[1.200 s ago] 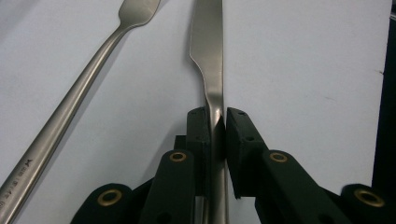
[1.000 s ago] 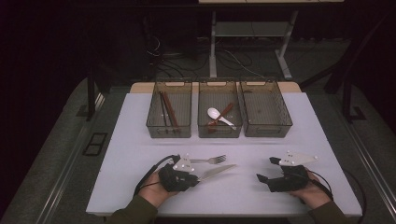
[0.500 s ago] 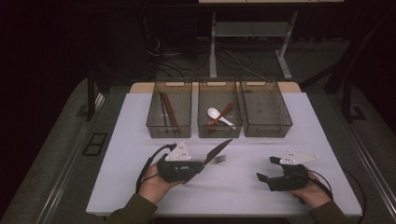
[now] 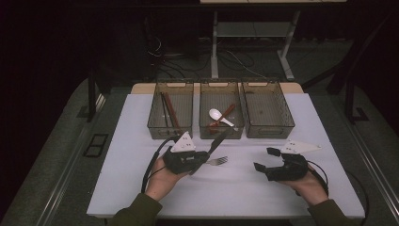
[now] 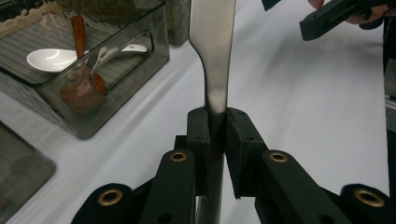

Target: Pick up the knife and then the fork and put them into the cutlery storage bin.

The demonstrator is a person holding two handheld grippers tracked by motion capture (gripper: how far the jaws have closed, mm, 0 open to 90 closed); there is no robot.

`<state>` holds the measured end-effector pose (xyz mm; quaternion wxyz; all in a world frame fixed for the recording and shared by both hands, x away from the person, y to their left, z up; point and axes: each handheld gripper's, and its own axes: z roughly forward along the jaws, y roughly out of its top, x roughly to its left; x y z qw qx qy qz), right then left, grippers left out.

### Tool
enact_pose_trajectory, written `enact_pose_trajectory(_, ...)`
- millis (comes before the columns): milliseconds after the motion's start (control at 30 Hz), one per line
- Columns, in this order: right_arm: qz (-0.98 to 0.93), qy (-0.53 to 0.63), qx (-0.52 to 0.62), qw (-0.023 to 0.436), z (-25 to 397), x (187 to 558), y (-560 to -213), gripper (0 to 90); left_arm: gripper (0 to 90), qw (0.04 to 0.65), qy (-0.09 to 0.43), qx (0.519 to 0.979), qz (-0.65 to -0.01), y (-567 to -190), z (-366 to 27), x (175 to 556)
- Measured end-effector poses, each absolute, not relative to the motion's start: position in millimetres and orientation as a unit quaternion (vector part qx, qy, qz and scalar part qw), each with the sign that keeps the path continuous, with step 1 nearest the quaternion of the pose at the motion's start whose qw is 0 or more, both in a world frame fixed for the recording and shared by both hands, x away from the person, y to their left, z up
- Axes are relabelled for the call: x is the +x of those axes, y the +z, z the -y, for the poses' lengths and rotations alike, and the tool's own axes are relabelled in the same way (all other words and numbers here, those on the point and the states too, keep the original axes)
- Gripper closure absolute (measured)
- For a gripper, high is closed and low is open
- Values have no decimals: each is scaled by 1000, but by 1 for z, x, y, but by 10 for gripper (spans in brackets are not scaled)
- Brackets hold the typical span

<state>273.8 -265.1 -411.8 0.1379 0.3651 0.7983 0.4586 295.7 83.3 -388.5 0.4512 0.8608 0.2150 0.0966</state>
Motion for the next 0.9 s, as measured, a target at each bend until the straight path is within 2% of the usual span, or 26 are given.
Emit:
enact_pose_trajectory(167, -790, 479, 362, 121, 254, 280, -400, 240, 798, 451, 102, 858, -223, -389, -74, 298)
enact_pose_trajectory(700, -767, 548, 329, 57, 209, 297, -372, 420, 798, 483, 117, 833, -242, -389, -45, 298)
enact_pose_trajectory(900, -767, 548, 330, 50, 198, 306, -376, 594, 798, 494, 118, 830, -232, -387, -33, 294)
